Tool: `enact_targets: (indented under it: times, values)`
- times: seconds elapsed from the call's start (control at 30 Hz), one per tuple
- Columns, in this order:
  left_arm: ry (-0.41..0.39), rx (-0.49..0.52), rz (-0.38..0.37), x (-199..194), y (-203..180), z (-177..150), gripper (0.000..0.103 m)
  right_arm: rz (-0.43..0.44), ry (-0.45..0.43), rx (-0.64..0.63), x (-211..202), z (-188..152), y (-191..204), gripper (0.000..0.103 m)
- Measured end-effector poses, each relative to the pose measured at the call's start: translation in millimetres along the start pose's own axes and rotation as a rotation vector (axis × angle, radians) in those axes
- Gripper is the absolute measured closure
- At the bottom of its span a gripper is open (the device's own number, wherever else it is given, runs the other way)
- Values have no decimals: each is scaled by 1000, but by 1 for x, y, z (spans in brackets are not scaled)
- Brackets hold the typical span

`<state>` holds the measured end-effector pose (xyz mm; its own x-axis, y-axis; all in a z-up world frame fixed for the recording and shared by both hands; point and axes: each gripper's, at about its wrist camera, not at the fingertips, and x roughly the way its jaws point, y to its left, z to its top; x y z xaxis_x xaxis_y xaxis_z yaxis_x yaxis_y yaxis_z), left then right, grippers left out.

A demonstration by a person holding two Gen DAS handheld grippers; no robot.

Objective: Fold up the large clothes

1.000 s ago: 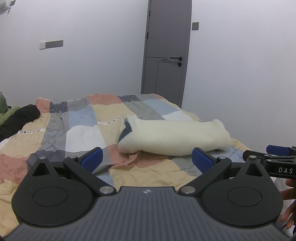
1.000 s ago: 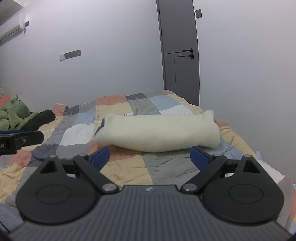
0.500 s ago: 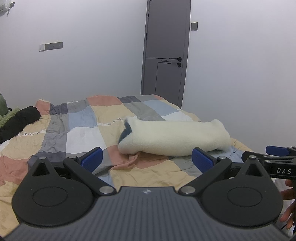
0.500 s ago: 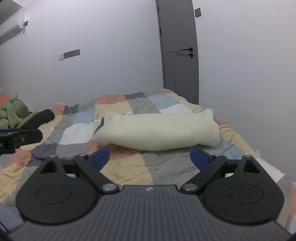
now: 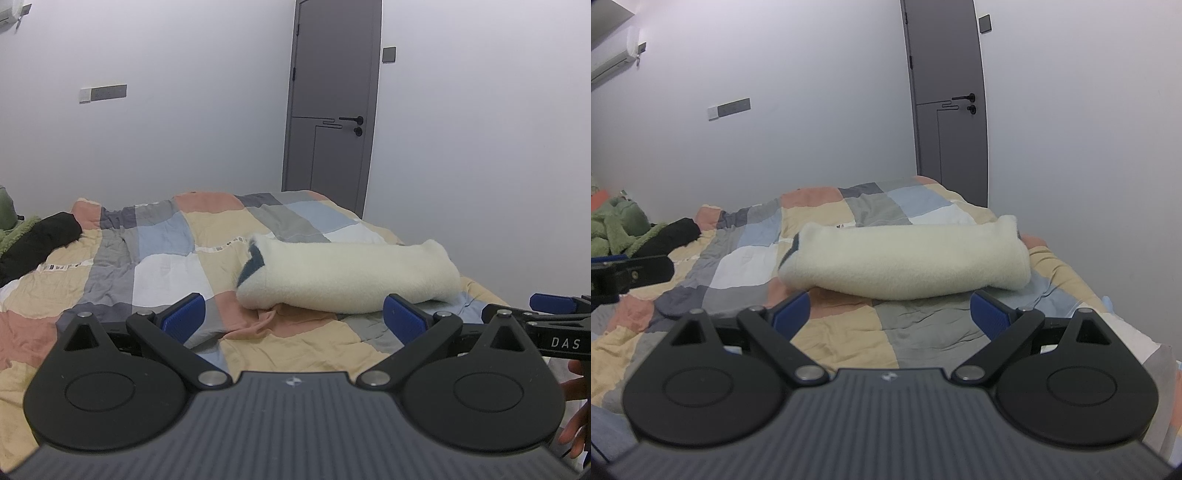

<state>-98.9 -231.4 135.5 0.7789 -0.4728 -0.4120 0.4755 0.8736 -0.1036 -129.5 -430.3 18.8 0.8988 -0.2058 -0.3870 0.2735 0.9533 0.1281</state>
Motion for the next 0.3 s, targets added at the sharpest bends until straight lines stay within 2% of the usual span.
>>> enact_targets:
  times: [0.3]
  values:
    - [-3, 2, -1, -2, 0, 2, 0, -1, 0, 1, -1, -2, 1, 8]
